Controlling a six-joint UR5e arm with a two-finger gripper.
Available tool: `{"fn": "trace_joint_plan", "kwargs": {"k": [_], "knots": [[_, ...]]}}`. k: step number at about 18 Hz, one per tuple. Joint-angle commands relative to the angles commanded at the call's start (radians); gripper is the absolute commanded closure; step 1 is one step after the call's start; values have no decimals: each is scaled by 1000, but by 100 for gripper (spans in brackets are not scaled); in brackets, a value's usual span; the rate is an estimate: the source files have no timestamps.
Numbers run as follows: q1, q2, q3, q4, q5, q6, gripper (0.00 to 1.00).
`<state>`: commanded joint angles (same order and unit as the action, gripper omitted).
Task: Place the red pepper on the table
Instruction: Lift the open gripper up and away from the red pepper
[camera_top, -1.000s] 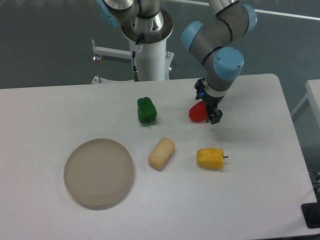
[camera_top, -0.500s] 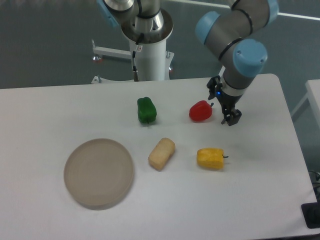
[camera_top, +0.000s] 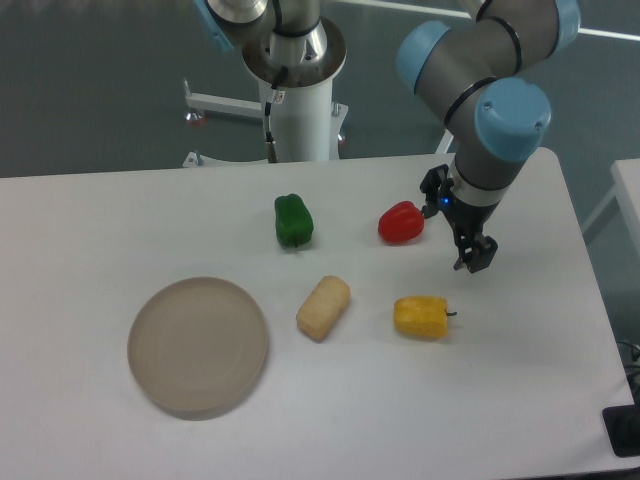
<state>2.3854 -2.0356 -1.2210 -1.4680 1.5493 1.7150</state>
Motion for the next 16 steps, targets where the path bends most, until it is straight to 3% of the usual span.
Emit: {"fn": "trace_joint_plan", "kwargs": {"k": [16], "knots": [[-21, -8, -17, 26, -2, -74, 0]]}}
